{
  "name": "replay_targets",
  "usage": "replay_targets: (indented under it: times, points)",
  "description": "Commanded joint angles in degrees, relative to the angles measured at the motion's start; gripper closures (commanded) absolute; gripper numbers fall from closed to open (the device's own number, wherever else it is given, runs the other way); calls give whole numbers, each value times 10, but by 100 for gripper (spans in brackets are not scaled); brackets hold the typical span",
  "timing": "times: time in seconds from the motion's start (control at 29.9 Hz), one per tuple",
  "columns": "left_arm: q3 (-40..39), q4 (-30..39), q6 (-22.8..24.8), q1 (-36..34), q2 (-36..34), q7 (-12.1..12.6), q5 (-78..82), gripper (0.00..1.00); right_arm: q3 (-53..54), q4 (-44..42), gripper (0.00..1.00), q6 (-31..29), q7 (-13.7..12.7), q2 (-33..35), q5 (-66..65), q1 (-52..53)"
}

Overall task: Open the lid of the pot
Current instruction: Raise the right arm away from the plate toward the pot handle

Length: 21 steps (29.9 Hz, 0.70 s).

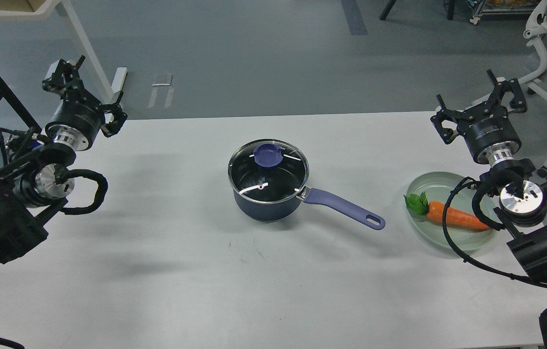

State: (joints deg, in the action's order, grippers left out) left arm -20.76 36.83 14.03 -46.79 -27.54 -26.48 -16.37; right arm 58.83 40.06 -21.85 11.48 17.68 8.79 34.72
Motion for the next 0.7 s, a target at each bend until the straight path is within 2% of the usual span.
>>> replay_targets:
  times: [0.0, 0.27, 0.54, 0.67]
  points:
    - [-3, 0, 1, 1, -1, -1, 0, 0, -13, 0, 0, 2, -1, -5, -1, 4]
    - [-3, 0, -3, 4, -1, -2, 0, 0, -27, 12, 0, 1, -1, 11, -1, 11]
    - [-3, 0, -2, 7, -1, 7, 0, 0, -194, 72, 0, 7, -1, 143, -8, 112]
    - [-5, -3, -10, 7, 3, -2, -4, 0, -266, 85, 0, 12, -1, 189, -9, 179]
